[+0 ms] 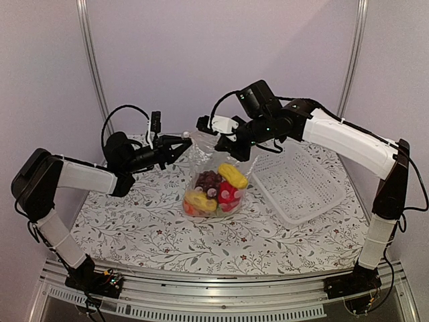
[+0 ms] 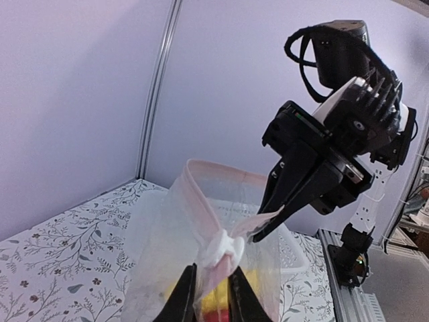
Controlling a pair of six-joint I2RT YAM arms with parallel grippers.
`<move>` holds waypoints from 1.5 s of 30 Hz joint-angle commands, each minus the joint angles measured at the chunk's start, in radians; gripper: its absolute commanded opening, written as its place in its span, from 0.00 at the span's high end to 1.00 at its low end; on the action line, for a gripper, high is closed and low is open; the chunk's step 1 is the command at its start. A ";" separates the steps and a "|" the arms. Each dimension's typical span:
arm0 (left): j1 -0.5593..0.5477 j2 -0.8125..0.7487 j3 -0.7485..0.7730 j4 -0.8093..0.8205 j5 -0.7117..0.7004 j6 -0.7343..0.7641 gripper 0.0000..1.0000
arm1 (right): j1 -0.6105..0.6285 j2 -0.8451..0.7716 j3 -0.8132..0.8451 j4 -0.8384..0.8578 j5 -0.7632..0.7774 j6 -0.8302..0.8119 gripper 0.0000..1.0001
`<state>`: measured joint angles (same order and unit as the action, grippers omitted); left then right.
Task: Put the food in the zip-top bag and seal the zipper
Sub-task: Pass from the right arm to the left, then zip the zipper on the zipper food storage bag.
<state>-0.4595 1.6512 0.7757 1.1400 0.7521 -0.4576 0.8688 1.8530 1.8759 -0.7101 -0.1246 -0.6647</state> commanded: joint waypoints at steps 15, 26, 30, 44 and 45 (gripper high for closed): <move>0.000 -0.147 0.034 -0.251 0.009 0.093 1.00 | -0.008 -0.005 0.190 -0.048 -0.066 0.023 0.58; -0.075 -0.329 0.046 -0.582 -0.105 0.257 1.00 | 0.032 0.053 0.304 -0.096 -0.216 -0.065 0.47; -0.103 -0.376 0.053 -0.641 -0.128 0.285 1.00 | 0.062 0.064 0.303 -0.082 -0.248 -0.077 0.47; -0.150 -0.439 0.054 -0.722 -0.170 0.344 1.00 | 0.096 0.116 0.310 -0.057 -0.248 -0.092 0.59; -0.152 -0.443 0.055 -0.725 -0.173 0.347 1.00 | 0.096 0.117 0.311 -0.056 -0.248 -0.092 0.60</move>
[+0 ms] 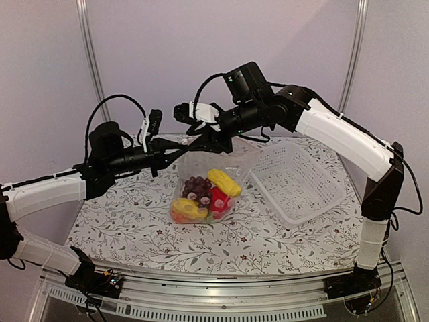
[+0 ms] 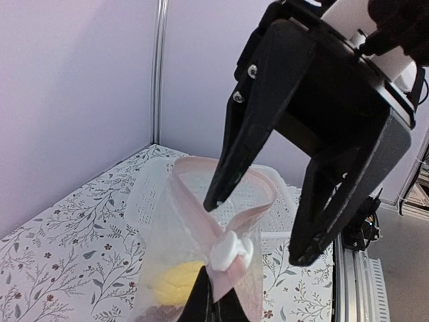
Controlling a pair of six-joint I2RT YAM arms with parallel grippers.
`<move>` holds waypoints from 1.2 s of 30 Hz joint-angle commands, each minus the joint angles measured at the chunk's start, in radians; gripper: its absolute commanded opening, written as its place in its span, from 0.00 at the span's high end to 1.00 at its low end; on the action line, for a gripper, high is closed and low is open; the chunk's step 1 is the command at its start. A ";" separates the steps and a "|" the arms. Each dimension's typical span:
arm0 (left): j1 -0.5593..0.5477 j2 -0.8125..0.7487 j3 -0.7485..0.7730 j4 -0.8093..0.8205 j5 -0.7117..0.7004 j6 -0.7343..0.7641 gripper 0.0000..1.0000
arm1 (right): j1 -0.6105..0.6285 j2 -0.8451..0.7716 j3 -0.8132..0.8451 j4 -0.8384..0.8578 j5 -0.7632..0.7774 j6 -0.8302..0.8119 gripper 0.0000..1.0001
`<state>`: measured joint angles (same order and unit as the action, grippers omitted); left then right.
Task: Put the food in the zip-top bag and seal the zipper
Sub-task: Zip the zipper on the zipper food storage bag.
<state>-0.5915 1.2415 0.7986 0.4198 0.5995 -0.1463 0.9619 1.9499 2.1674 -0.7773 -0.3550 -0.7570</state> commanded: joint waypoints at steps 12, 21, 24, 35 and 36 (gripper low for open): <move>-0.046 -0.036 0.036 -0.036 -0.031 0.063 1.00 | 0.006 0.037 0.019 0.010 -0.012 0.001 0.68; -0.050 -0.040 0.032 -0.041 -0.039 0.071 1.00 | 0.009 0.048 0.021 -0.004 0.006 -0.007 0.74; -0.052 -0.042 0.028 -0.039 -0.042 0.071 1.00 | 0.009 0.049 0.019 -0.002 0.016 -0.006 0.79; -0.051 -0.054 0.023 -0.058 -0.072 0.082 1.00 | 0.009 0.049 0.020 -0.026 0.057 -0.002 0.92; -0.052 -0.056 0.021 -0.060 -0.077 0.084 1.00 | 0.009 0.048 0.019 -0.028 0.064 -0.002 0.92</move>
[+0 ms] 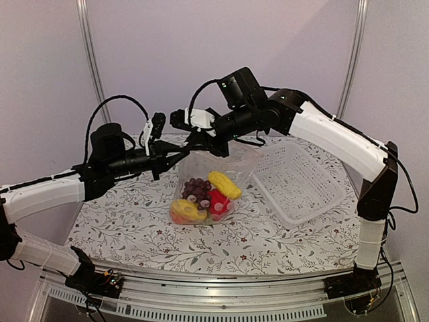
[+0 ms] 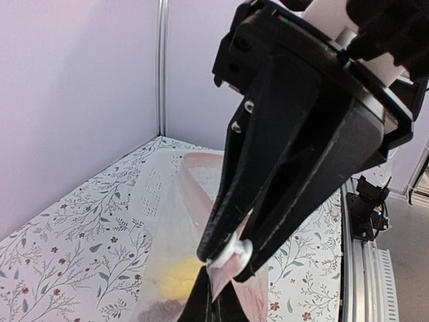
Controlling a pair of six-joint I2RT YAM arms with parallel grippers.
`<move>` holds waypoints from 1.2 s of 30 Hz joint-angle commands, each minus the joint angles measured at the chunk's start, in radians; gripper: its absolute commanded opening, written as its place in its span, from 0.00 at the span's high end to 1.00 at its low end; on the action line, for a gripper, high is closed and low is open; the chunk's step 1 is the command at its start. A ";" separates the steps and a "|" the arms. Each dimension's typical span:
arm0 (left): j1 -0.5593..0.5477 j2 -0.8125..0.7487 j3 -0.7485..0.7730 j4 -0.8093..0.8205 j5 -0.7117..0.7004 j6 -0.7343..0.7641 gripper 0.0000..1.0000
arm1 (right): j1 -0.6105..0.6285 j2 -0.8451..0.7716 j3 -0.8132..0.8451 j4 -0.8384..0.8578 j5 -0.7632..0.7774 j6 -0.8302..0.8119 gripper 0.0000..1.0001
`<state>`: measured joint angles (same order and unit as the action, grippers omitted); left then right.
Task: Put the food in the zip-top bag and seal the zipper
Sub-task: Zip the zipper on the zipper food storage bag.
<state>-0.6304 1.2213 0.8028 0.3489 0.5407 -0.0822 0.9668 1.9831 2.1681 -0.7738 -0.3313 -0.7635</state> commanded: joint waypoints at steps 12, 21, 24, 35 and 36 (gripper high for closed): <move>-0.011 -0.076 -0.014 0.018 -0.088 0.028 1.00 | -0.038 0.011 0.014 -0.120 0.128 0.029 0.93; -0.006 -0.110 -0.032 -0.011 -0.123 0.041 1.00 | -0.093 -0.035 -0.068 -0.156 0.140 0.047 0.93; -0.003 -0.119 -0.038 -0.011 -0.132 0.041 1.00 | -0.117 -0.060 -0.102 -0.165 0.147 0.049 0.94; 0.018 -0.140 -0.067 -0.001 -0.148 0.035 1.00 | -0.181 -0.147 -0.265 -0.175 0.147 0.063 0.95; 0.021 -0.141 -0.071 0.001 -0.148 0.034 1.00 | -0.187 -0.155 -0.274 -0.176 0.147 0.065 0.95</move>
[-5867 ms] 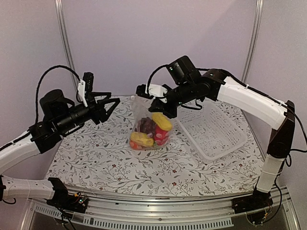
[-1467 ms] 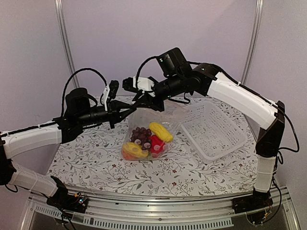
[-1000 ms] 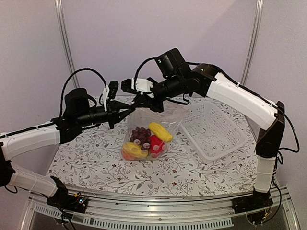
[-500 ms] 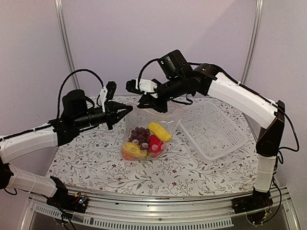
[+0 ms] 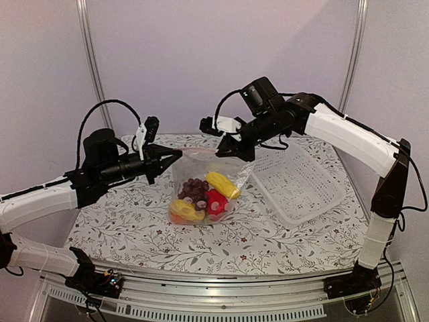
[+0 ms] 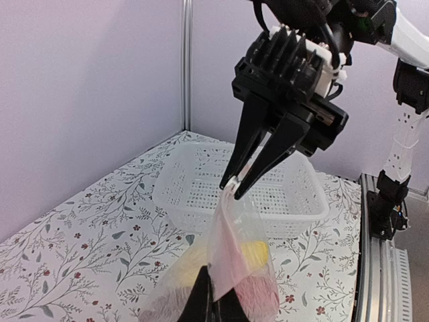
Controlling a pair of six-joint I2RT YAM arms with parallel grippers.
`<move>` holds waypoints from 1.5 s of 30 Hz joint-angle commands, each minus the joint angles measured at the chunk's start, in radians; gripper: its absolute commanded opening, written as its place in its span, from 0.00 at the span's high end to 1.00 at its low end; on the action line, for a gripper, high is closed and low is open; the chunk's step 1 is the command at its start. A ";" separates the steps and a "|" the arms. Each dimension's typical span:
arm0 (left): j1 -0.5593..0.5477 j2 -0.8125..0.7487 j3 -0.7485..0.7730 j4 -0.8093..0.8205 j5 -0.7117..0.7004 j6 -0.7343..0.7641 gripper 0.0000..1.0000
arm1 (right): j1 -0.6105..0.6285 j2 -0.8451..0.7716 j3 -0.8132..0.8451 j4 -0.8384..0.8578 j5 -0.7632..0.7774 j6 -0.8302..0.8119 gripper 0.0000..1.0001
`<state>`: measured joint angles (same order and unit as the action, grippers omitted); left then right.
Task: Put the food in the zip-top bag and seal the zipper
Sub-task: Zip the zipper on the zipper food storage bag.
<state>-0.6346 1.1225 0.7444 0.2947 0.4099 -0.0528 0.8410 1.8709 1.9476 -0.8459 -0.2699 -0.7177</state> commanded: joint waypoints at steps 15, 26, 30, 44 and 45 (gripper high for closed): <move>0.061 -0.057 -0.034 0.061 -0.008 -0.003 1.00 | -0.160 -0.149 -0.218 -0.131 0.087 0.019 0.95; 0.075 -0.069 -0.044 0.065 -0.009 -0.004 1.00 | -0.181 -0.176 -0.263 -0.155 0.087 0.023 0.95; 0.080 -0.071 -0.045 0.058 -0.006 -0.004 1.00 | -0.187 -0.185 -0.289 -0.157 0.086 0.024 0.94; 0.091 -0.053 -0.059 0.074 -0.001 -0.014 1.00 | -0.197 -0.185 -0.292 -0.169 0.081 0.027 0.93; 0.091 -0.049 -0.060 0.079 -0.001 -0.015 1.00 | -0.197 -0.185 -0.292 -0.166 0.084 0.027 0.93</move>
<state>-0.5735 1.0882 0.6983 0.3161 0.4335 -0.0578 0.6765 1.7065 1.6741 -0.9272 -0.2630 -0.6994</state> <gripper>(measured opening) 0.003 0.077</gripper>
